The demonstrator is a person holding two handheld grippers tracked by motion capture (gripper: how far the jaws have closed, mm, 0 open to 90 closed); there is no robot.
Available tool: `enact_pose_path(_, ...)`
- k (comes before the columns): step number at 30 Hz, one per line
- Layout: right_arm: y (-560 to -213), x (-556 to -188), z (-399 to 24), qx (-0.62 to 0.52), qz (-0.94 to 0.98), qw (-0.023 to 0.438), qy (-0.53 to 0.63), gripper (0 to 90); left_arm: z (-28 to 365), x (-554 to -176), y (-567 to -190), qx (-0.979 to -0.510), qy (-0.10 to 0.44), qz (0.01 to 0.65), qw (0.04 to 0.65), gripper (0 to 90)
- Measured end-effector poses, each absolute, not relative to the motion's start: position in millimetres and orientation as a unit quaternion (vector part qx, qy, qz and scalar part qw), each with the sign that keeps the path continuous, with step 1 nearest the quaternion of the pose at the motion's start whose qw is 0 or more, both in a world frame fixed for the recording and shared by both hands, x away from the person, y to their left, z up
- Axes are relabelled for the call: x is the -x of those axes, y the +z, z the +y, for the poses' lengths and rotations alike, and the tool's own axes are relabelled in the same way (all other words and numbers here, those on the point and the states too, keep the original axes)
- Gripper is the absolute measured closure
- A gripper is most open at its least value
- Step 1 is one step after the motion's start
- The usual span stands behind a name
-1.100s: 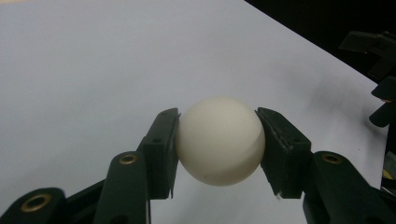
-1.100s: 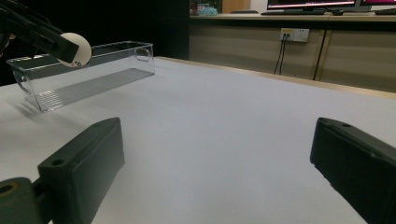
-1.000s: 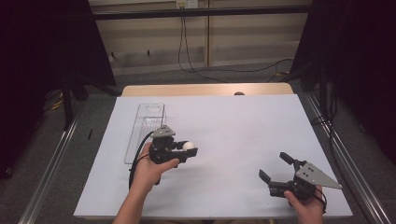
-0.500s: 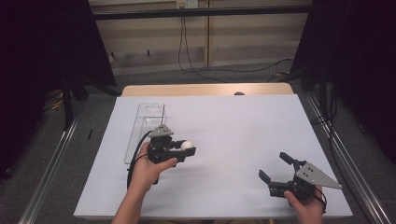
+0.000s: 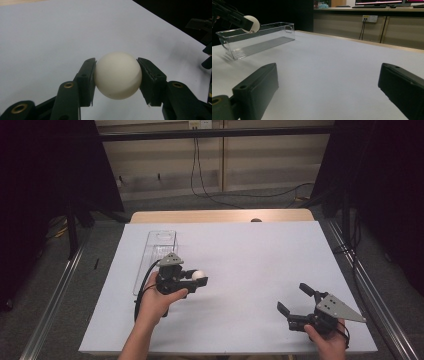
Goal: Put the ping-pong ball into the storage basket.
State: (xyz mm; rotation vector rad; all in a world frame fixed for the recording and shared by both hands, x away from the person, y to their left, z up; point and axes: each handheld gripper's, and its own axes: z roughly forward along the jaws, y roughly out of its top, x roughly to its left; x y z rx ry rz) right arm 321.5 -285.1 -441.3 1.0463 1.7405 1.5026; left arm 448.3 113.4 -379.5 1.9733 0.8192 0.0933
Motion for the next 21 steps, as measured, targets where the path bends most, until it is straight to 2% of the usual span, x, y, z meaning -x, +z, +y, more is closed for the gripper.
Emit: enact_pose_path(21,-441.1,-321.5,-284.7,-0.396,0.656,0.303,0.567,2.7,120.2,-449.9,-377.2,-0.805,0.041,0.343,0.482,51.2)
